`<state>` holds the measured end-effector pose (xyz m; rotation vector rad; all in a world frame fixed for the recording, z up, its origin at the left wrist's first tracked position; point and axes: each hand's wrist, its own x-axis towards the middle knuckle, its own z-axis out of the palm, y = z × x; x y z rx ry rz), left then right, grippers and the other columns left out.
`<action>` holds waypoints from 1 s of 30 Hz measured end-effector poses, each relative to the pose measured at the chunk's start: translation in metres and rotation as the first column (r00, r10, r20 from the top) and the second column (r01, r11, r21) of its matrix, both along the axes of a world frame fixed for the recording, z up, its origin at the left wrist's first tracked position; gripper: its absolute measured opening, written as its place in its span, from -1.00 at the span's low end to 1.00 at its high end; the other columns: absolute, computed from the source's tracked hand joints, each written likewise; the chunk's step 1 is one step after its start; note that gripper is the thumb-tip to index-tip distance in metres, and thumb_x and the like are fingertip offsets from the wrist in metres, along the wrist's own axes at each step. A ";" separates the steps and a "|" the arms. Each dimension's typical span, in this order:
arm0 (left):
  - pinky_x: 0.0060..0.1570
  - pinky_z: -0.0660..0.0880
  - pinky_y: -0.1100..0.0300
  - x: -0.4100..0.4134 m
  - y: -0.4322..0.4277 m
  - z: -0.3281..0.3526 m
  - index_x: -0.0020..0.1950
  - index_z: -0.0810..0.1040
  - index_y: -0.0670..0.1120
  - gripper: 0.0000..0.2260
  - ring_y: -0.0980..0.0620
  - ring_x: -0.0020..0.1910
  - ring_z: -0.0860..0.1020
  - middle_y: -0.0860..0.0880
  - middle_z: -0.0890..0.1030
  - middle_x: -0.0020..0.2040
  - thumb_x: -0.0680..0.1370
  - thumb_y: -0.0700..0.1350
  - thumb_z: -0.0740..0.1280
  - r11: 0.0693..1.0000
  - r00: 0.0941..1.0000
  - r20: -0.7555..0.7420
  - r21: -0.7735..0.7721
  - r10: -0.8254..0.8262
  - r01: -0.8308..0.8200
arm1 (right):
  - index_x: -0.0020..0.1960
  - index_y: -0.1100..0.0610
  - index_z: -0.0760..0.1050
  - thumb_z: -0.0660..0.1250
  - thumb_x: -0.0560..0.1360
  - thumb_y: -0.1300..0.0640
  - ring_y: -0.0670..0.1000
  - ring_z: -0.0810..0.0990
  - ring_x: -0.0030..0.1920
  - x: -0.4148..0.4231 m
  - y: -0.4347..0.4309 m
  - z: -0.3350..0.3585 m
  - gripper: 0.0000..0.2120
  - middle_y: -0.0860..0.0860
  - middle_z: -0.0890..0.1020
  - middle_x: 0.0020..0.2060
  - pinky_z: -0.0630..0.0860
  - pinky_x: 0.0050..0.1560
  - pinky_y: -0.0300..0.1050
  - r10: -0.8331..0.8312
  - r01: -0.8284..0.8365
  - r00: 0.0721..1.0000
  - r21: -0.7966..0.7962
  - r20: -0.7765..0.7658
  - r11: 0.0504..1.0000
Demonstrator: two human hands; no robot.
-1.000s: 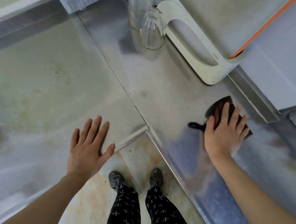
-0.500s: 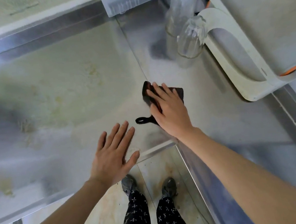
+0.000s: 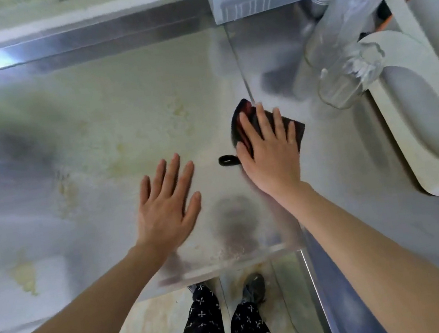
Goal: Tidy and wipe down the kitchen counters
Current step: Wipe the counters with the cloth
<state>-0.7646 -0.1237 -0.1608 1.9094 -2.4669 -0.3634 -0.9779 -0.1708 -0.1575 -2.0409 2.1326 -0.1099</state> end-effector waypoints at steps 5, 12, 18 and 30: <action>0.39 -0.08 -0.01 0.003 -0.001 -0.003 0.51 0.05 0.01 -0.48 0.01 0.50 -0.05 0.00 0.03 0.53 0.59 0.18 -0.14 0.999 0.998 0.045 0.015 -0.047 0.046 | 0.49 -0.08 0.13 0.06 0.51 -0.16 0.17 0.11 0.49 0.019 0.040 0.000 -0.43 0.01 0.16 0.51 0.06 0.42 0.22 0.607 -0.607 0.794 0.010 -0.021 0.795; 0.41 -0.10 -0.01 0.004 -0.001 0.000 0.52 0.07 -0.06 -0.45 0.01 0.50 -0.04 -0.02 0.06 0.53 0.59 0.17 -0.08 0.998 0.997 0.047 0.036 -0.056 0.054 | 0.49 -0.07 0.15 0.02 0.52 -0.14 0.20 0.08 0.49 0.004 -0.045 -0.001 -0.46 0.04 0.14 0.51 0.04 0.42 0.23 0.024 -0.024 0.999 -0.005 -0.025 1.000; 0.44 -0.11 0.01 0.004 -0.001 -0.001 0.51 0.05 -0.14 -0.41 0.02 0.51 -0.04 -0.07 0.04 0.53 0.59 0.18 -0.08 0.998 0.998 0.045 0.054 -0.043 0.040 | 0.50 -0.09 0.10 0.02 0.52 -0.16 0.19 0.06 0.50 0.047 -0.014 -0.002 -0.45 0.02 0.13 0.51 0.04 0.43 0.23 0.346 -0.346 0.937 0.009 -0.047 0.938; 0.44 -0.04 -0.02 0.002 -0.003 0.004 0.50 0.13 -0.14 -0.42 0.02 0.50 0.02 -0.06 0.10 0.52 0.57 0.16 0.00 0.996 0.999 0.029 0.086 -0.015 0.013 | 0.51 -0.07 0.09 0.02 0.56 -0.12 0.21 -0.01 0.51 0.039 -0.096 0.001 -0.47 0.05 0.06 0.53 -0.05 0.44 0.21 0.126 -0.126 0.992 0.015 -0.025 0.992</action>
